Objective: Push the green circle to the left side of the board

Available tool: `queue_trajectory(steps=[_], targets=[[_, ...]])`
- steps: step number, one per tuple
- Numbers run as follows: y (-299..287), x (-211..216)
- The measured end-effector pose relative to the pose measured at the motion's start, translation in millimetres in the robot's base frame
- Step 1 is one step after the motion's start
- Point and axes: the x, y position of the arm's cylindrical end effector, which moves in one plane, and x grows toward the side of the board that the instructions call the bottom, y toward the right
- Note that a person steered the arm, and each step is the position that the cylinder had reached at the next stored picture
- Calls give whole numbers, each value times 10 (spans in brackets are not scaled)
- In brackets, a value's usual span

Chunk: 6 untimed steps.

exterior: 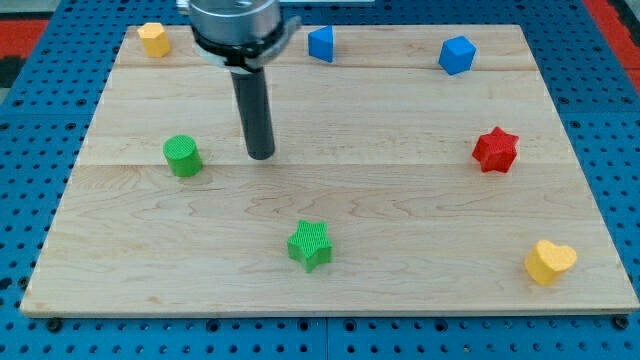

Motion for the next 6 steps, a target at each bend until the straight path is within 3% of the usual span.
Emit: queue_trajectory(steps=[1,2,5,6], targets=[[-682,224],[-1165,-230],[-1242,-543],[-1795,-499]])
